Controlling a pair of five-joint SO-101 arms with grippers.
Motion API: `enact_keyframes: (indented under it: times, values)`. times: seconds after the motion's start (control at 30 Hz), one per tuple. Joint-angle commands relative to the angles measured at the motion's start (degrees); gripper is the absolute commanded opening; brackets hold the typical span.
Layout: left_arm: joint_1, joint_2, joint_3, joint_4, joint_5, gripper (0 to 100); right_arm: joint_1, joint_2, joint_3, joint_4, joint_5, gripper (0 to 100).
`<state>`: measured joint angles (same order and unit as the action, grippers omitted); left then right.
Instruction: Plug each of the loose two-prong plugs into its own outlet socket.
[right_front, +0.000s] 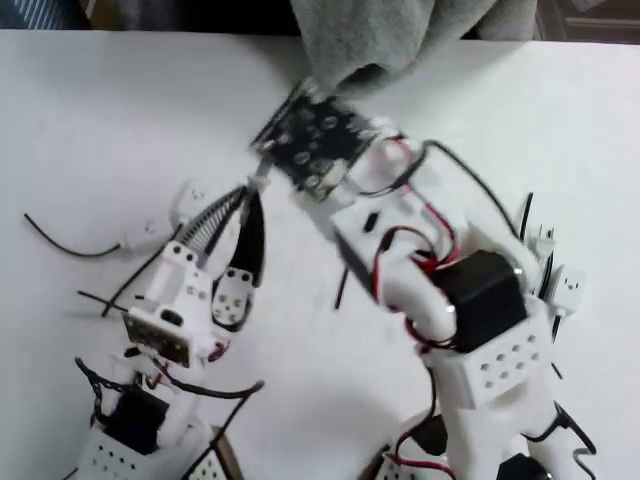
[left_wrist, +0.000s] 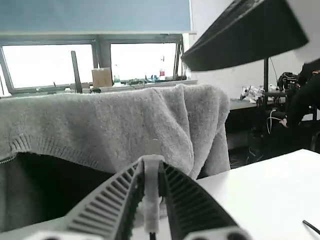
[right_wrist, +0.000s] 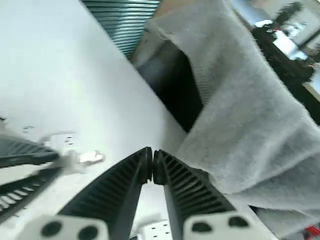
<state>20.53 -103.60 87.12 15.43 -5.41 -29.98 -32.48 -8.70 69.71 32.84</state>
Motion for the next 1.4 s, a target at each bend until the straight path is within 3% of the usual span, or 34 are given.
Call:
enact_keyframes:
  times: [0.0, 0.13, 0.33, 0.47, 0.73, 0.87, 1.0, 1.13, 1.37]
  values:
    - [-0.3, 5.4, -5.3, 1.0, 1.0, 2, 6.2, -1.0, -4.7, -1.0, -0.1, 1.9]
    - [0.0, 22.5, -13.6, 1.4, 1.1, 2, 11.7, -0.9, -9.1, 0.5, -3.3, 1.9]
    - [2.7, 50.1, -32.2, 8.8, 1.5, 2, 19.5, -0.9, -15.6, 3.3, -4.1, 1.9]
    - [3.6, 64.5, -42.5, 13.1, 7.6, 2, 23.3, -0.8, -16.7, 3.3, -4.1, 1.9]
    - [-1.8, 73.1, -50.0, 21.0, 7.6, 3, 24.1, 6.1, -17.5, 1.6, -4.9, 2.3]
    - [-3.1, 77.8, -50.6, 21.1, 3.1, 13, 26.3, 14.0, -24.7, 5.0, -4.8, 2.3]
    - [-2.3, 87.7, -55.6, 23.6, -2.2, 14, 27.8, 23.1, -35.9, 11.3, -4.8, 2.5]
    - [-2.4, 99.4, -66.7, 32.6, -7.5, 14, 29.1, 31.3, -46.9, 16.8, -4.8, 2.8]
    - [-2.1, 120.0, -86.2, 49.2, -20.2, 14, 30.1, 40.0, -57.9, 21.8, -4.9, 14.2]
